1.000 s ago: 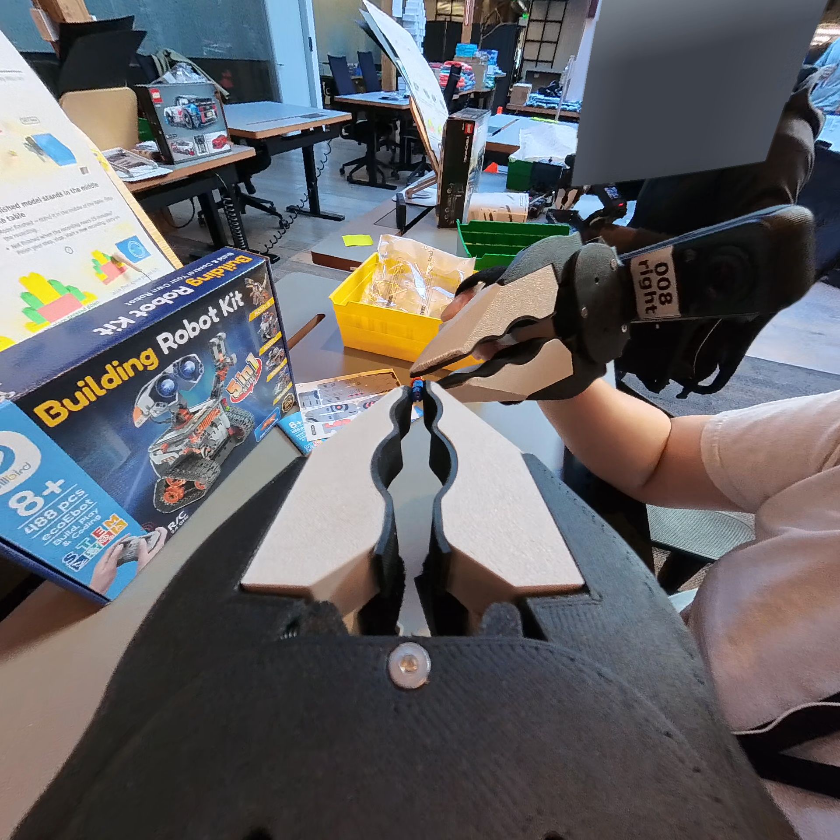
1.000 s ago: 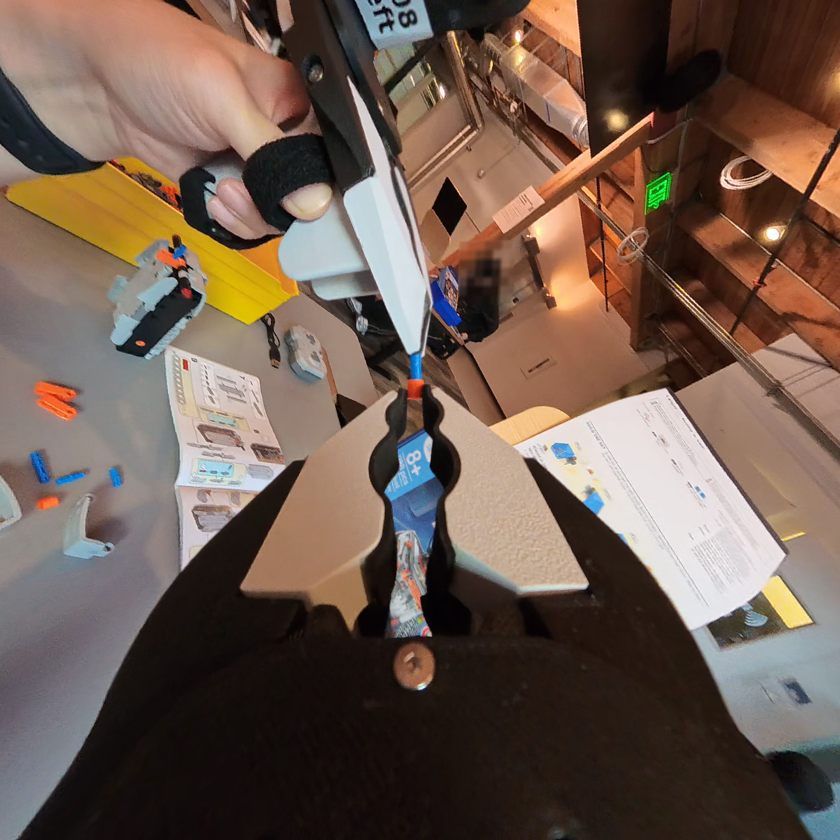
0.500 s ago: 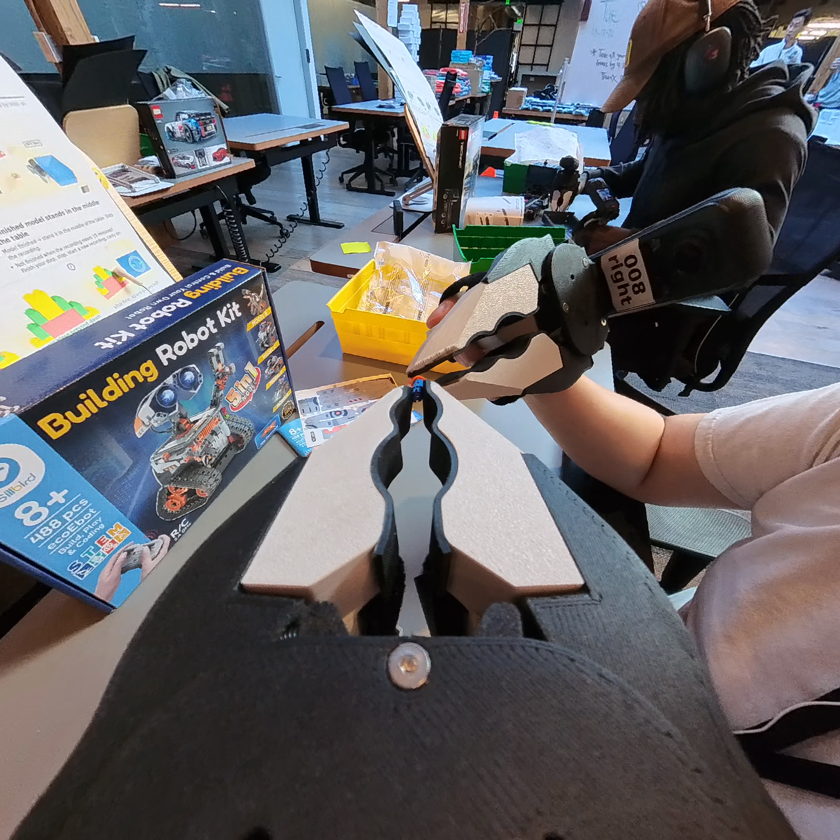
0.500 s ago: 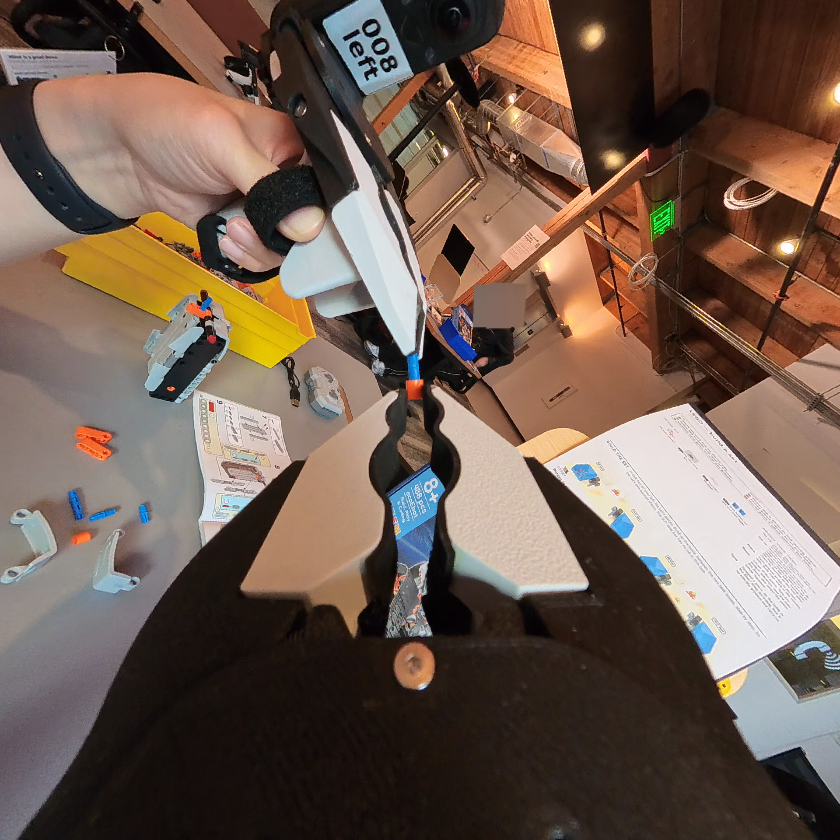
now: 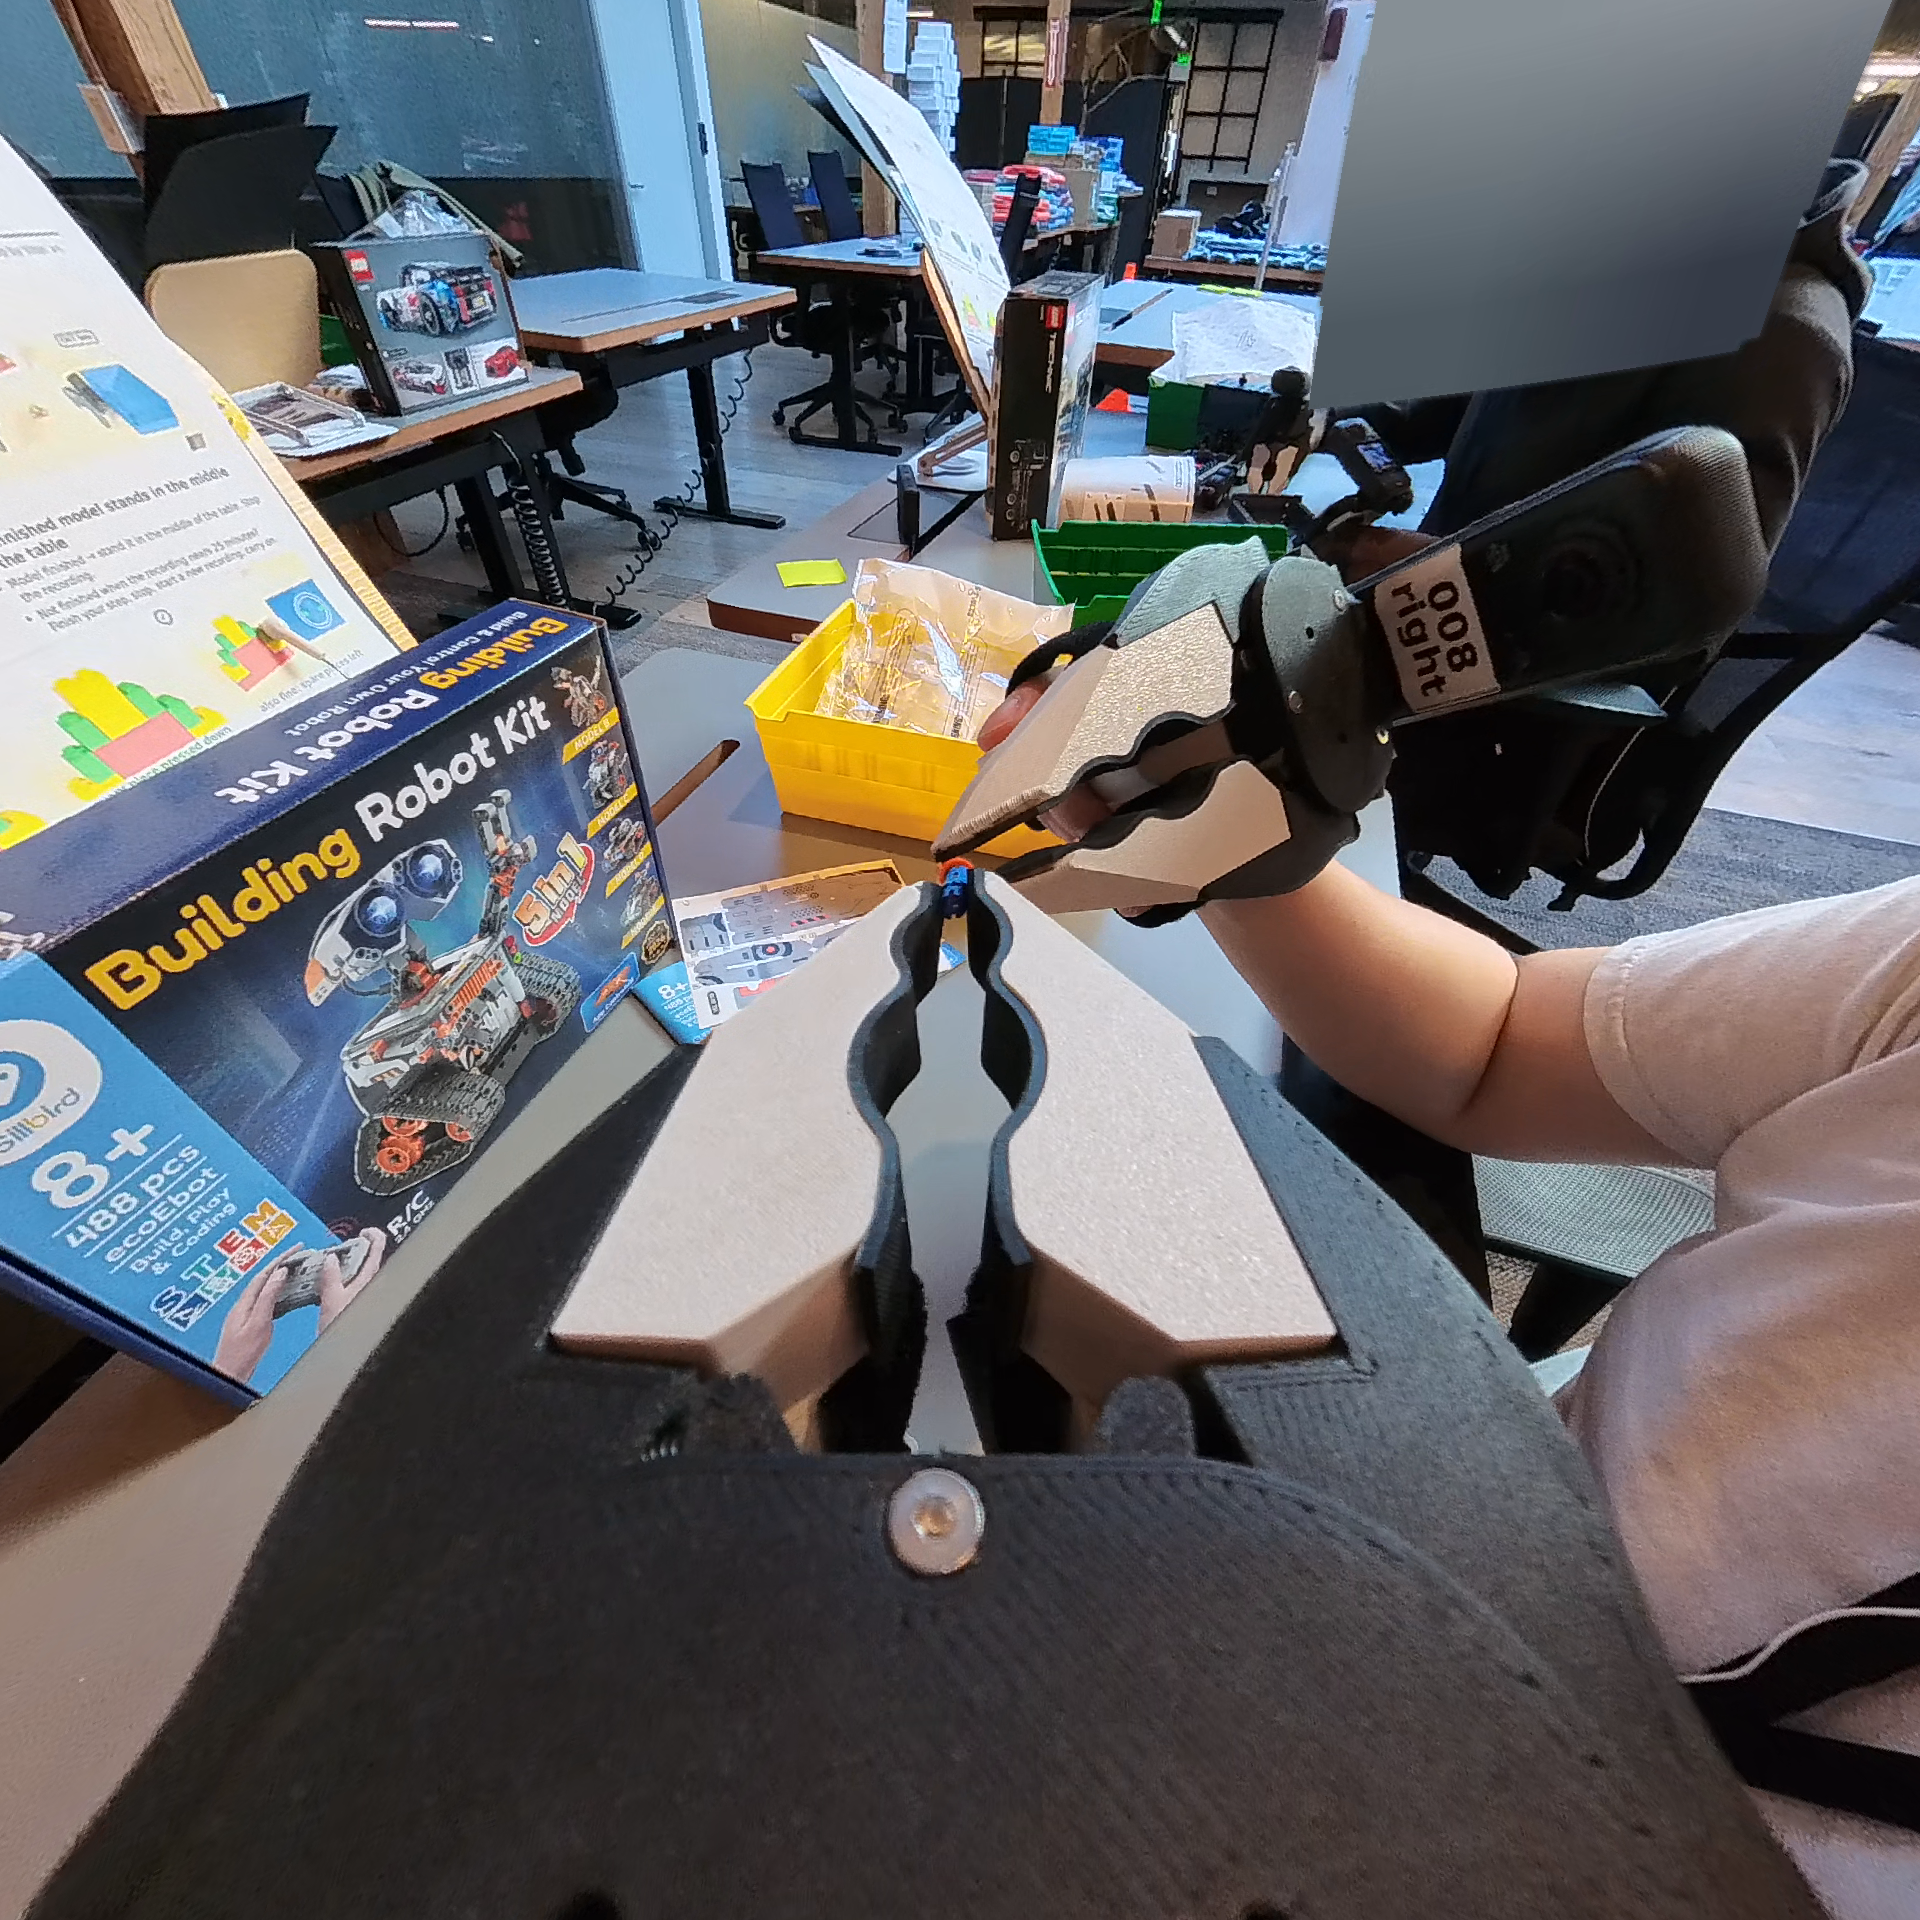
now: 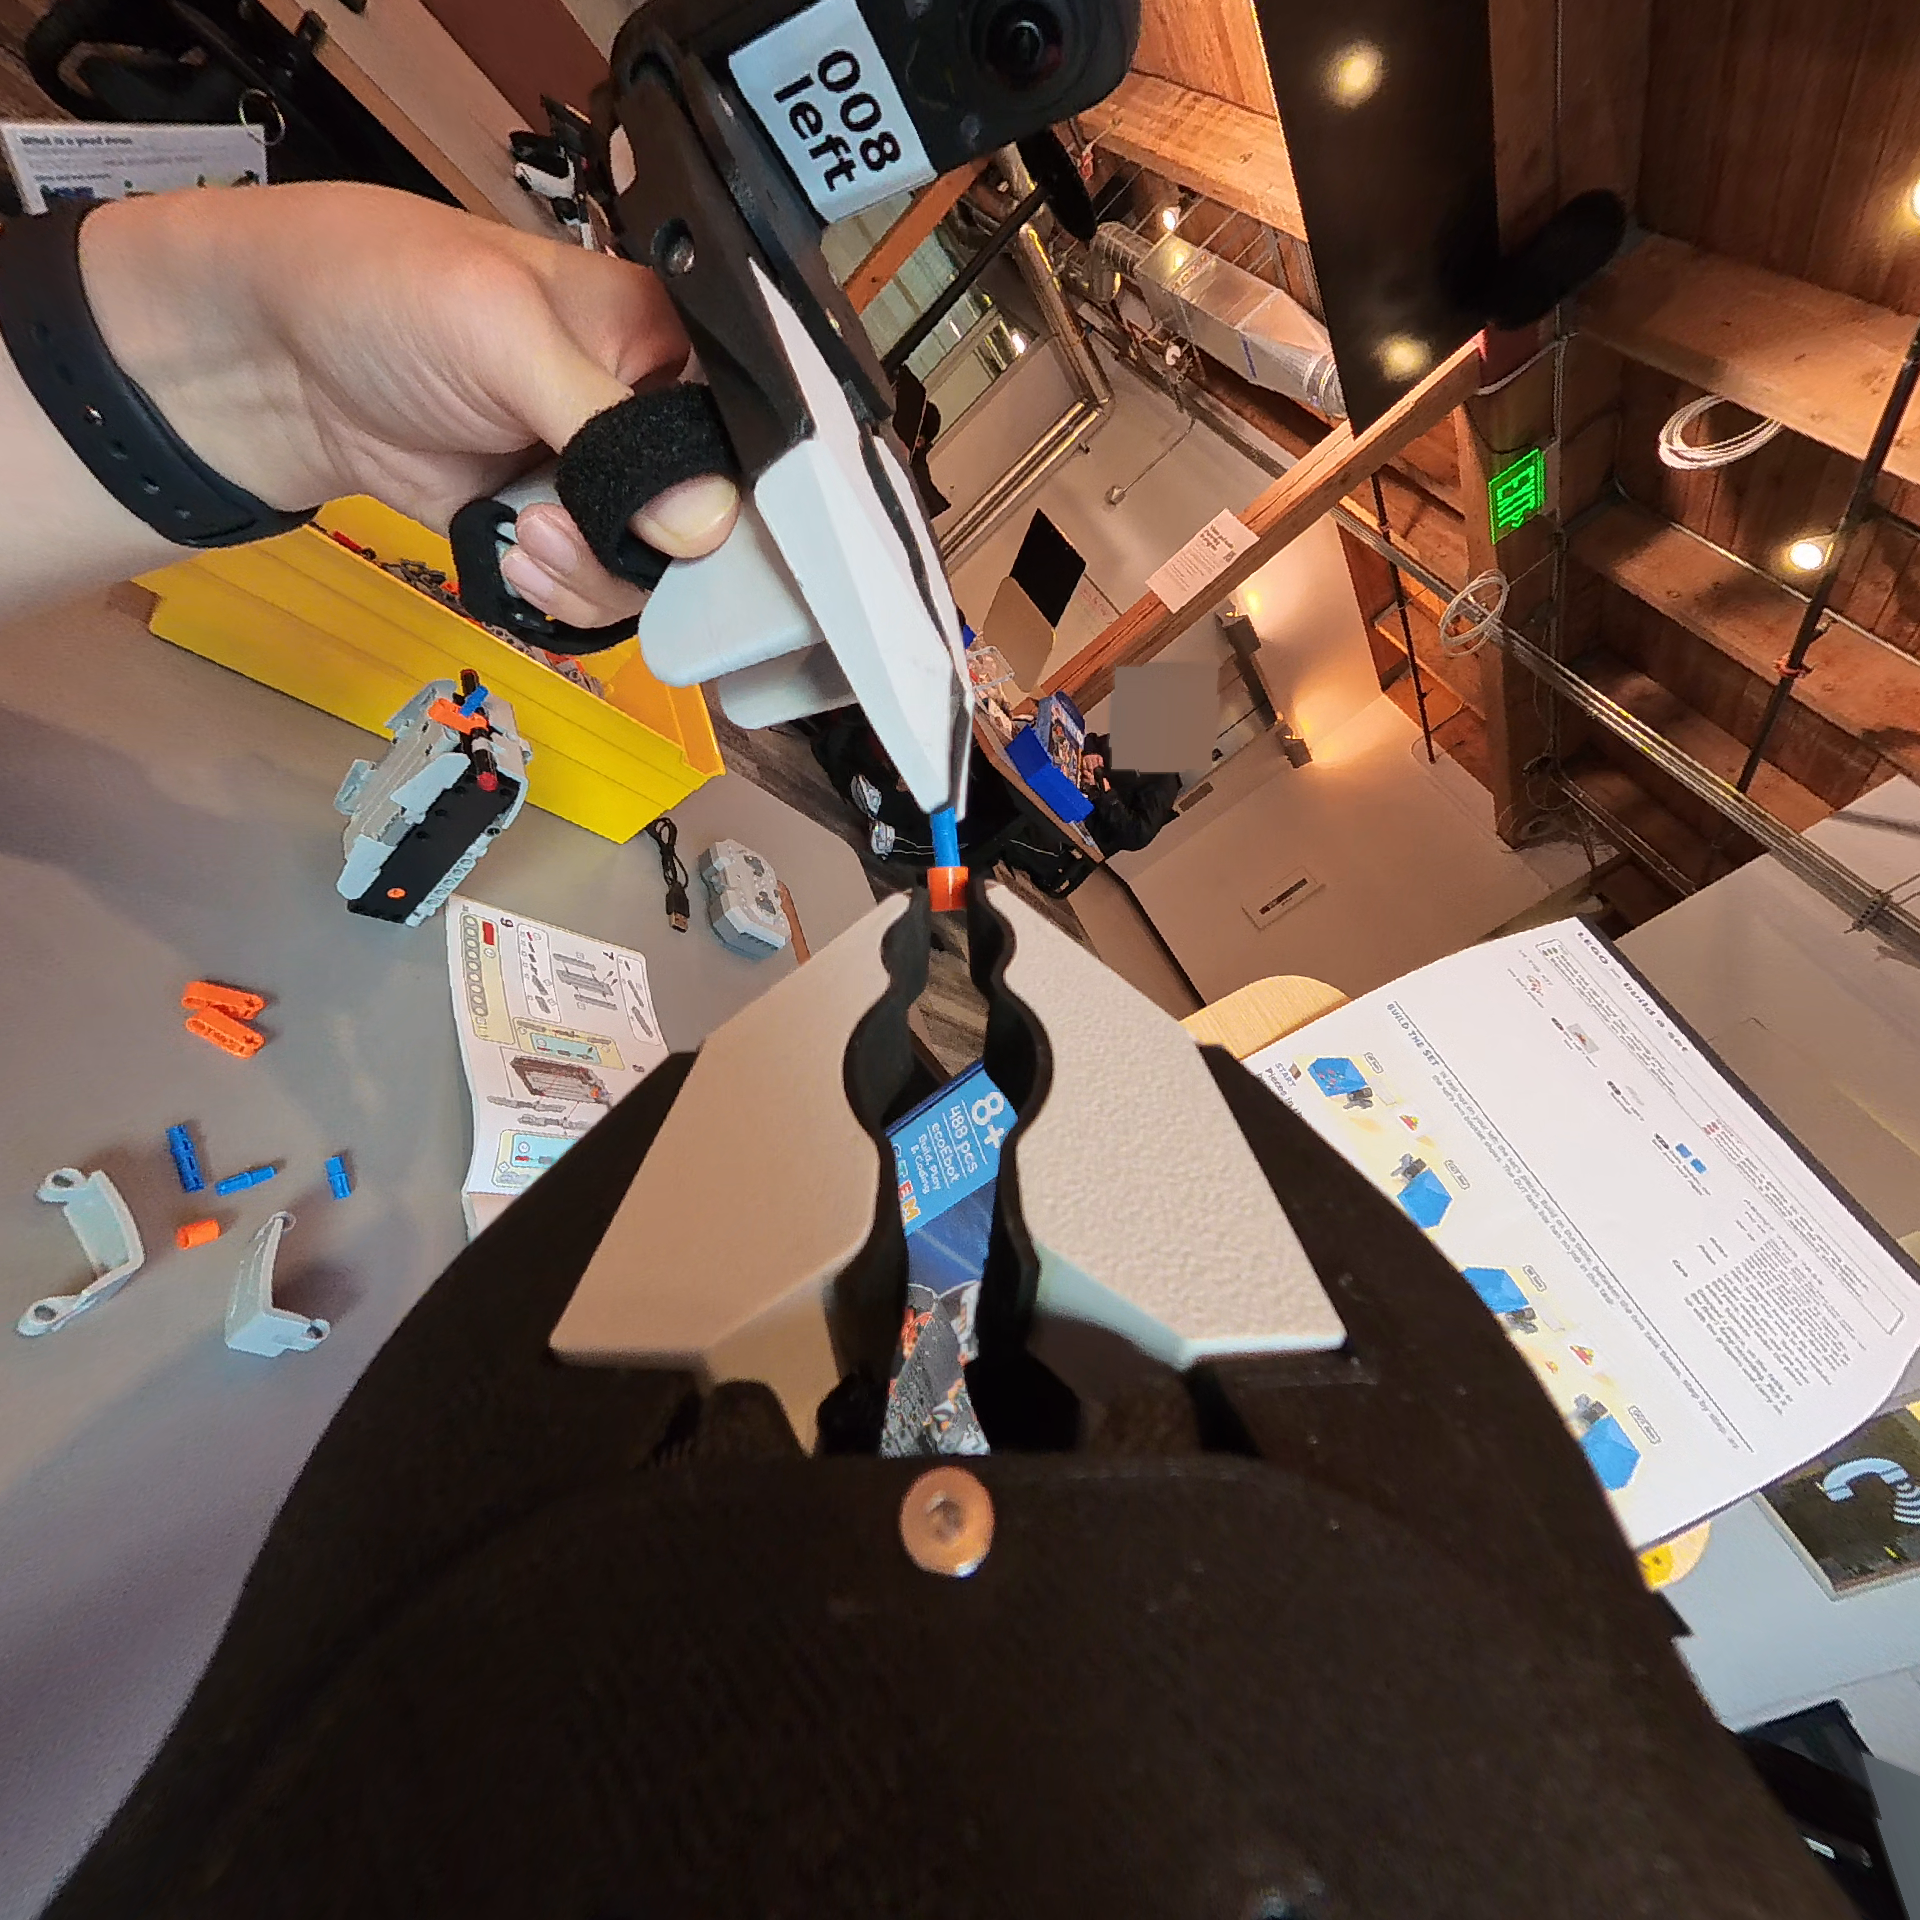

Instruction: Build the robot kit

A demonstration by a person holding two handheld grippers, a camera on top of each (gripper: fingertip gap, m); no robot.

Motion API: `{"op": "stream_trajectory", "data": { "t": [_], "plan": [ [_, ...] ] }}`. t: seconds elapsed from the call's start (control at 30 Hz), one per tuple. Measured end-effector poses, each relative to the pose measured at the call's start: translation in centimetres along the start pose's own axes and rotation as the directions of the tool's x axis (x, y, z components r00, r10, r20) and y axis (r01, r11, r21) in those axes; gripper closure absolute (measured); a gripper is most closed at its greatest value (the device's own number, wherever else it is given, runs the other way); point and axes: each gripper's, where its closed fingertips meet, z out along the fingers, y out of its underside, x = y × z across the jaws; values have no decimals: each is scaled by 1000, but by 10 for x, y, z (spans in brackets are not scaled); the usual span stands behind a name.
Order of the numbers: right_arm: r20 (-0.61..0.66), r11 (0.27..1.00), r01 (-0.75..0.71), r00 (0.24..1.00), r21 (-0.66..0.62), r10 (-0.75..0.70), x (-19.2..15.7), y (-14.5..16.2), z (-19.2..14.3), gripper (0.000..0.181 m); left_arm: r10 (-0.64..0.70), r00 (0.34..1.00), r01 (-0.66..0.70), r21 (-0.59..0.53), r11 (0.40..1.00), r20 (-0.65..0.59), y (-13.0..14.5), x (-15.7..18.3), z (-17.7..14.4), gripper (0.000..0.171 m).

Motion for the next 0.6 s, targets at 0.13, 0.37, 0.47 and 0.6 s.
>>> {"op": "stream_trajectory", "data": {
  "t": [0.13,0.37,0.47,0.6],
  "plan": [
    [-4,1000,4,1000,8,-4,0,-2,-1,177,-4,1000,4,4,1000,-6,-1,1,-1,168],
    [-3,999,10,1000,47,-9,0,-8,-4,177,-18,1000,18,10,1000,-3,-1,-2,-2,168],
    [6,996,14,1000,85,-14,-2,-15,-6,176,-37,997,39,27,999,-63,-4,6,-4,168],
    [20,998,17,1000,66,-18,-3,-11,-7,176,-68,994,71,32,997,-81,-4,4,-3,168]
  ]
}}
